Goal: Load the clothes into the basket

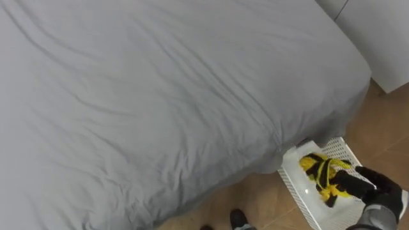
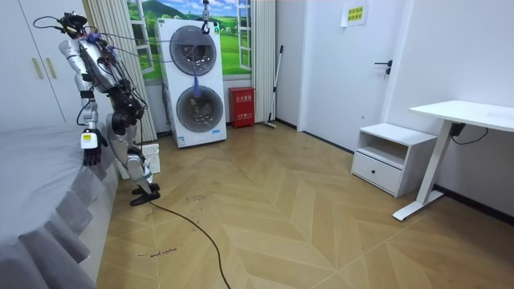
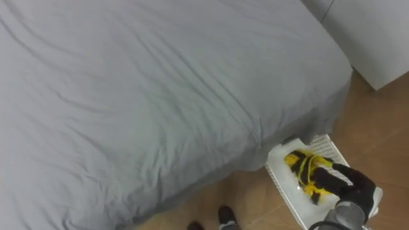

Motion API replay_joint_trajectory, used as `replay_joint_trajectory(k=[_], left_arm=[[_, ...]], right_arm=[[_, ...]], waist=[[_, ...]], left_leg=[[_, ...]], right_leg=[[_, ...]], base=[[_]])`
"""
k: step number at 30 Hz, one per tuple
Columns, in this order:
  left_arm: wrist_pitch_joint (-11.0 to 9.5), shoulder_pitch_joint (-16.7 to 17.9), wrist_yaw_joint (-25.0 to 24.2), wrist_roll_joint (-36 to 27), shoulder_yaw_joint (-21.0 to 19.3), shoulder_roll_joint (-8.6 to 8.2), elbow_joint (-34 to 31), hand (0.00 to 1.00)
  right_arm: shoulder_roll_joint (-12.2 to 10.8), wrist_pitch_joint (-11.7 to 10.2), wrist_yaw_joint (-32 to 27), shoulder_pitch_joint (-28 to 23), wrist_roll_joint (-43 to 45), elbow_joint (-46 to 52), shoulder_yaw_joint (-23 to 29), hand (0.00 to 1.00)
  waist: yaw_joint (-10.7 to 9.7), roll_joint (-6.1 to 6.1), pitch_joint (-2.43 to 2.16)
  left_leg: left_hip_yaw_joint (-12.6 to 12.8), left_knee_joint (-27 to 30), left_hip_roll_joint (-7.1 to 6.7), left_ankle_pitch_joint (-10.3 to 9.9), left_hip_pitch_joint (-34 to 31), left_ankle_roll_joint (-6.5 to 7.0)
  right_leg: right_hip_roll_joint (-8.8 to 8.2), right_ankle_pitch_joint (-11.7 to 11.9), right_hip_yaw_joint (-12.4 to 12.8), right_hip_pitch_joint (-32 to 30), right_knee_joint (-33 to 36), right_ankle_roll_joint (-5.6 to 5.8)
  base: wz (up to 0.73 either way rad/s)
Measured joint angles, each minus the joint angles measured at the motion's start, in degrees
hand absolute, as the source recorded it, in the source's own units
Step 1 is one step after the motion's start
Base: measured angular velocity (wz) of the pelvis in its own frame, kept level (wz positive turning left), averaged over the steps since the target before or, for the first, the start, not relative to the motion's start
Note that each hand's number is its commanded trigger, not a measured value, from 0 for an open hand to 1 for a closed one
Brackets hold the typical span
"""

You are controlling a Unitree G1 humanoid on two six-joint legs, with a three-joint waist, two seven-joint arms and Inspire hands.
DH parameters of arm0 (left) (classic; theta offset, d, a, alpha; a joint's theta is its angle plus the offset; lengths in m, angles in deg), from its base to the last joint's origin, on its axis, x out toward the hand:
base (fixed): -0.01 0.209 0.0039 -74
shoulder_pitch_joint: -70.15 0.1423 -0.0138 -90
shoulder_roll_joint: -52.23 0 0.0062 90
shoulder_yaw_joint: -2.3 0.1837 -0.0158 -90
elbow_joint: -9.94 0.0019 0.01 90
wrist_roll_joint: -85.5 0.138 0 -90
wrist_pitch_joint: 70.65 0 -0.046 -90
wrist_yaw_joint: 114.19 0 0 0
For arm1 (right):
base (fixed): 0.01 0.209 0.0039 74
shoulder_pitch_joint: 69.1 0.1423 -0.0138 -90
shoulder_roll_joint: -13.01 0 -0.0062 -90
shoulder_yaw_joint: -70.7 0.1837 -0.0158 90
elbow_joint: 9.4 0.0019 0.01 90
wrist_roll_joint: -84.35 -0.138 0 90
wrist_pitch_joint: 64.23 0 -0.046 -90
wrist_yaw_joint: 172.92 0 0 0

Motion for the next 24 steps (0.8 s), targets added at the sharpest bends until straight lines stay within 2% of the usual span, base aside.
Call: replay_joint_trajectory(k=[4,9,14,24], left_arm=[[0.0,0.1,-1.3,0.0,1.4,0.77,-0.1,0.00],[0.0,0.2,-2.3,-0.3,2.1,0.80,-0.1,0.00],[-0.4,0.2,-2.5,-2.1,3.5,0.76,0.1,0.00],[-0.6,0.8,-3.7,-2.4,3.1,0.76,0.4,0.00]], right_arm=[[0.8,-0.4,0.2,0.0,0.0,0.0,-0.2,0.00],[1.1,-1.4,0.1,-0.8,0.0,1.1,-0.5,0.00],[1.1,-2.9,0.2,-1.7,0.1,0.2,-1.6,0.00],[1.8,-3.1,0.4,-4.6,1.8,0.8,-1.6,0.00]], waist=[[0.1,0.60,-0.09],[0.1,1.56,-0.26],[0.0,1.58,-0.26],[0.2,1.75,-0.34]], left_leg=[[0.0,0.0,-0.02,0.0,0.0,0.00],[0.1,0.1,-0.04,0.0,0.1,0.00],[0.1,0.0,-0.29,0.1,0.8,-0.16],[0.2,0.0,-0.55,0.1,2.6,-0.19]], right_leg=[[-0.04,0.0,0.0,0.0,0.0,0.01],[-0.04,0.0,0.0,-0.1,0.3,0.00],[-0.20,-0.6,0.2,0.1,1.3,-0.14],[-0.36,-0.7,0.5,1.5,1.8,-0.02]], base=[[0.00],[0.00],[0.00],[-0.01]])
